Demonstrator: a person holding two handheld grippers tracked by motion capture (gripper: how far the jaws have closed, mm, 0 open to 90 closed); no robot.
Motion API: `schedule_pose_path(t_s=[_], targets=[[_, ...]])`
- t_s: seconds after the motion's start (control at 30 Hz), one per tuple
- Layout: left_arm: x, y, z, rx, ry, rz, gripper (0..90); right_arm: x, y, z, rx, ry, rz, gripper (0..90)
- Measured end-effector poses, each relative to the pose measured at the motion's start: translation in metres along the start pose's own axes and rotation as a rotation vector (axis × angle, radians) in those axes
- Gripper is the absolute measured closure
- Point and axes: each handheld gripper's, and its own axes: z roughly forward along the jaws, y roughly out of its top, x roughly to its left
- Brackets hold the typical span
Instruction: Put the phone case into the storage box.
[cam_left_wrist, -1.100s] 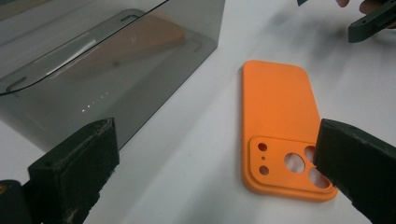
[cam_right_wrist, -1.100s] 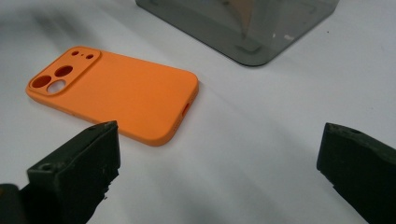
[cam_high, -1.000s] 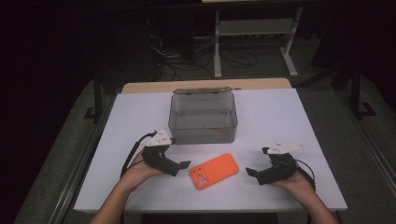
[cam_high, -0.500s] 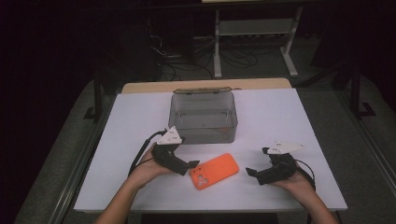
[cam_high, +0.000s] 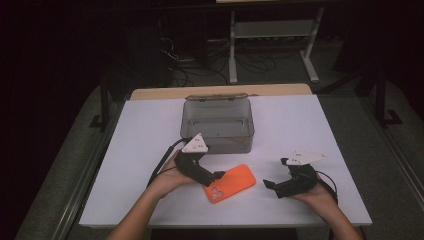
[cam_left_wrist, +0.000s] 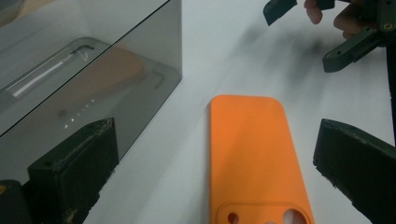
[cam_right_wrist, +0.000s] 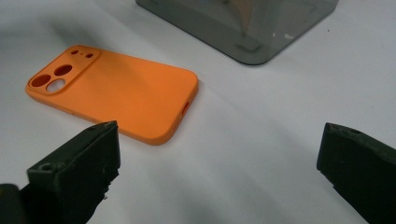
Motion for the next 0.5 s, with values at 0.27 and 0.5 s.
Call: schedule_pose_path(t_s=[0.27,0.5], targets=[[-0.004,0.000,0.007,0.004,-0.006,0.002,0.0,0.000,0.000,0.000,0.000,0.001,-0.001,0.0],[-0.006,-0.004,0.010,0.033,-0.006,-0.001,0.0,0.000,0.000,0.001,0.002,0.002,-0.008,0.0]])
